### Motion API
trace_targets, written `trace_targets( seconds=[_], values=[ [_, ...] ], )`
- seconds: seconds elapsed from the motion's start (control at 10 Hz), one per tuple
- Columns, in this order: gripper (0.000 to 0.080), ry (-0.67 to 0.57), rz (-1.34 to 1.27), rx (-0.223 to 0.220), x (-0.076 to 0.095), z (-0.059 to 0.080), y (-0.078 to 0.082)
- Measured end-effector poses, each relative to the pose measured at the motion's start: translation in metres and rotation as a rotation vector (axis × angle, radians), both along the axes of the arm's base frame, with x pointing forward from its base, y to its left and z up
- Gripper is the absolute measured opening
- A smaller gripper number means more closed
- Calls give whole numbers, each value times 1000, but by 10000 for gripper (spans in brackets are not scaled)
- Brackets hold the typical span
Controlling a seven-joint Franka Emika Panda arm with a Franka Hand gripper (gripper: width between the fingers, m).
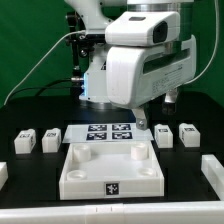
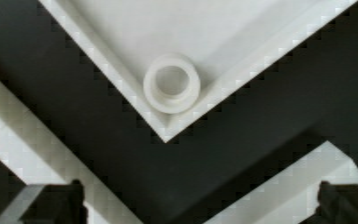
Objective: Assemble one leg
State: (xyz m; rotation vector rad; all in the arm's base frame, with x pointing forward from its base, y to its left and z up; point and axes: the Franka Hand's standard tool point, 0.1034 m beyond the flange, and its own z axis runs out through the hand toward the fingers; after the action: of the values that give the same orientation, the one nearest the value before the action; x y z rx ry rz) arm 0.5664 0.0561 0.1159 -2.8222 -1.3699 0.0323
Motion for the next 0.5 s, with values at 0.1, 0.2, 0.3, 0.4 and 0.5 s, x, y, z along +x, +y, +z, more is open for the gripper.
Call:
trace_targets(
  seconds=[0.1, 0.2, 0.3, 0.4, 0.5],
  values=[
    [650, 0, 0, 0, 0, 0, 0],
    [650, 0, 0, 0, 0, 0, 0],
    [650, 1, 0, 0, 0, 0, 0],
    [650, 1, 3, 0, 0, 0, 0],
    [650, 1, 39, 1, 0, 0, 0]
  ],
)
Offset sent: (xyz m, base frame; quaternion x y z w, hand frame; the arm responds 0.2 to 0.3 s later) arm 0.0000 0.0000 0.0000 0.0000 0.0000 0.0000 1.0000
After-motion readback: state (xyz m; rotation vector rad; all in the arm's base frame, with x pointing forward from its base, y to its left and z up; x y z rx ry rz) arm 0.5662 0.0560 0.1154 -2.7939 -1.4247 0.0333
